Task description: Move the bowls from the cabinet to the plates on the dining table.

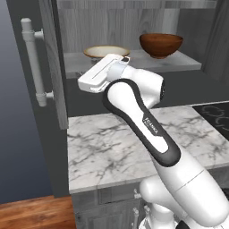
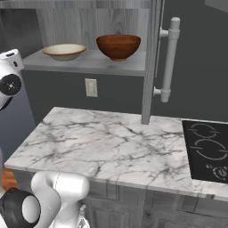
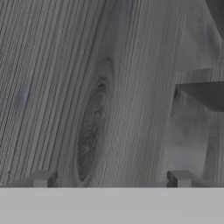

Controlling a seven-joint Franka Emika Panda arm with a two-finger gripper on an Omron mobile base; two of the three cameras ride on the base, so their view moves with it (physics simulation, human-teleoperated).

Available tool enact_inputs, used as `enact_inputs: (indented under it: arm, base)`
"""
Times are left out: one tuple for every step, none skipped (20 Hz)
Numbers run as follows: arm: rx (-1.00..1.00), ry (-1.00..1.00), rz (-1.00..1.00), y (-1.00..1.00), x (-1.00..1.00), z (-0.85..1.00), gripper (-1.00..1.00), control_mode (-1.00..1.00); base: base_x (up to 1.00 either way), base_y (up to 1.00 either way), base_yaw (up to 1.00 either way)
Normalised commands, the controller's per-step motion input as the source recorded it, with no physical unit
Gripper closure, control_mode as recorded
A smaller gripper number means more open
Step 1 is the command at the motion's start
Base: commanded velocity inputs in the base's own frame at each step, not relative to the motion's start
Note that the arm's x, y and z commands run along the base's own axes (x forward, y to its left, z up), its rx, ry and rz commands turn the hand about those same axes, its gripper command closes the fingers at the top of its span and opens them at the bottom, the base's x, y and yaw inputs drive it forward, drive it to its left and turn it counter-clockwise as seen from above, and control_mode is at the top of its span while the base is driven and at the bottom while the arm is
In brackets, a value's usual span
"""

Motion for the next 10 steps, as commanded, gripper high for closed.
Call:
enact_inputs:
  arm:
    - [0.0,0.02,-0.12,-0.41,0.03,0.13,-1.0,-1.0]
    - [0.0,0.02,-0.13,-0.41,0.03,0.14,-1.0,-1.0]
    - [0.0,0.02,-0.13,-0.41,0.03,0.15,-1.0,-1.0]
    - [0.03,0.03,-0.13,-0.42,0.0,0.15,-1.0,-1.0]
    - [0.03,0.03,-0.12,-0.45,0.0,0.17,-1.0,-1.0]
    - [0.03,0.03,-0.11,-0.46,0.0,0.21,-1.0,-1.0]
    - [0.03,0.03,-0.1,-0.47,0.0,0.22,-1.0,-1.0]
    - [0.04,0.04,-0.1,-0.49,0.0,0.22,-1.0,-1.0]
    - [0.04,0.05,-0.1,-0.49,0.0,0.22,-1.0,-1.0]
    - [0.04,0.05,-0.1,-0.49,0.0,0.22,-1.0,-1.0]
  base:
    - [0.0,0.0,0.0]
    - [0.0,0.0,0.0]
    - [0.0,0.0,0.0]
    - [0.0,0.0,0.0]
    - [0.0,0.0,0.0]
    - [0.0,0.0,0.0]
    - [0.0,0.0,0.0]
    - [0.0,0.0,0.0]
    - [0.0,0.0,0.0]
    - [0.0,0.0,0.0]
